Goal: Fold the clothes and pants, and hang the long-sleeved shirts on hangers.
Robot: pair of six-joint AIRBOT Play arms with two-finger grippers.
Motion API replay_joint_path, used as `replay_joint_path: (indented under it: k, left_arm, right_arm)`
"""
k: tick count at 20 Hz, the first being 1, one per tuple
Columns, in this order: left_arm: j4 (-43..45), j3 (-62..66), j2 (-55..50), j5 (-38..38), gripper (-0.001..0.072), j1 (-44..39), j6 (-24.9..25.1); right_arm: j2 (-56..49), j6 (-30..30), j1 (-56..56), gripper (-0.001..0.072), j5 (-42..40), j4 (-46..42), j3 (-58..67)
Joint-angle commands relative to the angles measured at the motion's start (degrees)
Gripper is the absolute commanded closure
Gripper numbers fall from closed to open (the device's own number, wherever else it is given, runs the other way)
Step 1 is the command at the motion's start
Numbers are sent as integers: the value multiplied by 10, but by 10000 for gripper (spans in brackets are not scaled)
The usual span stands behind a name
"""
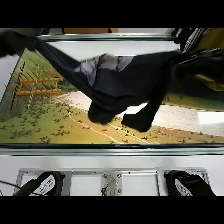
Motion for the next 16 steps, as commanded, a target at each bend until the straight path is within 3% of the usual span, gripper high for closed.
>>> replay_joint_path:
  k: [1,6,11,16]
  left_arm:
    - [4,76,106,-3,695,45,-1]
    - [4,32,184,47,695,105,-1]
    - [-5,-86,173,55,695,119,-14]
    - [8,-202,47,69,695,-46,-11]
  right_arm:
    - [117,27,-56,699,-16,-13,23]
    - [181,53,-115,699,-16,-24,23]
    - [153,97,-154,699,37,-30,22]
    - [58,97,-160,699,65,-116,23]
